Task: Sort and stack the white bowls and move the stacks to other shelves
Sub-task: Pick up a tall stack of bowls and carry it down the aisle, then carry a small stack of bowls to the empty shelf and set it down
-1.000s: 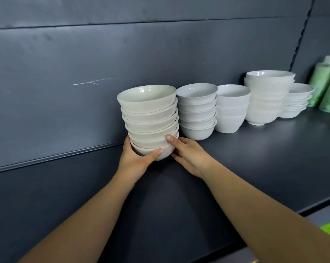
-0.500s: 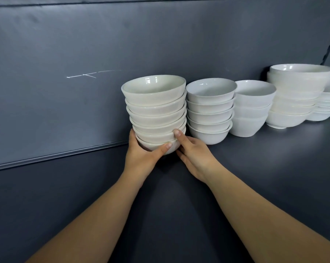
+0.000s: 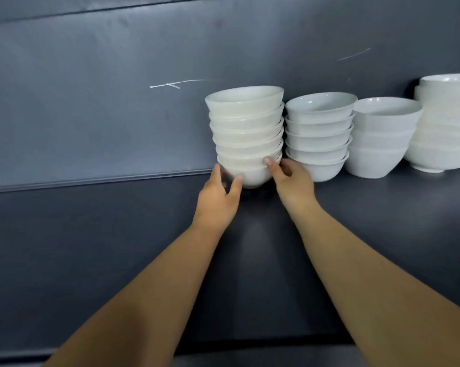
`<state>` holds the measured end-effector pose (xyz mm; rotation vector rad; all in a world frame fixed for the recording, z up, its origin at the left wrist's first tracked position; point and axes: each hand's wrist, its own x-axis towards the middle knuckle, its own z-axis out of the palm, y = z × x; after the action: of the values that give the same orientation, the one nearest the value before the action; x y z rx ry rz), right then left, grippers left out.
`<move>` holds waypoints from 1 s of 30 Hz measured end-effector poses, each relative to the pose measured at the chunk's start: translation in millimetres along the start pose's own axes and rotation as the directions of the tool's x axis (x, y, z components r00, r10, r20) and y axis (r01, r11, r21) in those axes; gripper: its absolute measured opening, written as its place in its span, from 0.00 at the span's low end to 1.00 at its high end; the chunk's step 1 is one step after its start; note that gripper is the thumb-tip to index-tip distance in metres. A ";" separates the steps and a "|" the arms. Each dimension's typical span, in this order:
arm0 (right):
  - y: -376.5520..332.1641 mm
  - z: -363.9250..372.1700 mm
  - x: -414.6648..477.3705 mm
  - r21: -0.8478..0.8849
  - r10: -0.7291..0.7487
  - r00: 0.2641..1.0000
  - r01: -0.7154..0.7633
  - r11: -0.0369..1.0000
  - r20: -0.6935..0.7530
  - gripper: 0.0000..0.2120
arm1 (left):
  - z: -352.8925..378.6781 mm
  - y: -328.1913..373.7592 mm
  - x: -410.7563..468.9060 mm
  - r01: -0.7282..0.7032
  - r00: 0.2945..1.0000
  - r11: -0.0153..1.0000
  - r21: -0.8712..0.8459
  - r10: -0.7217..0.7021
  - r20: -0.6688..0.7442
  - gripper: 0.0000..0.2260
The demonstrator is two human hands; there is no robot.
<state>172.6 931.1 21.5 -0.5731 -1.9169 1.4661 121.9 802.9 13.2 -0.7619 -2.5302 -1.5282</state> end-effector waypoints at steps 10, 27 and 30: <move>-47.2 9.9 -130.1 -0.173 -0.340 0.886 0.406 0.897 0.315 0.14 | -108.8 -3.7 -141.3 -0.309 0.940 0.896 0.319 0.338 -0.039 0.16; -140.3 292.3 -461.2 0.167 -0.646 0.102 0.925 0.342 0.757 0.17 | -481.6 -123.0 -444.3 0.352 0.888 0.664 0.660 -0.014 -0.460 0.22; -158.9 346.8 -527.1 0.290 -0.655 0.019 0.886 0.361 0.755 0.19 | -538.5 -139.1 -495.0 0.454 0.816 0.656 0.603 -0.035 -0.576 0.24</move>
<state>295.8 292.8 -4.4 1.2597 -2.3856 0.5945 395.2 110.4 8.1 0.1364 -2.5050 -0.4943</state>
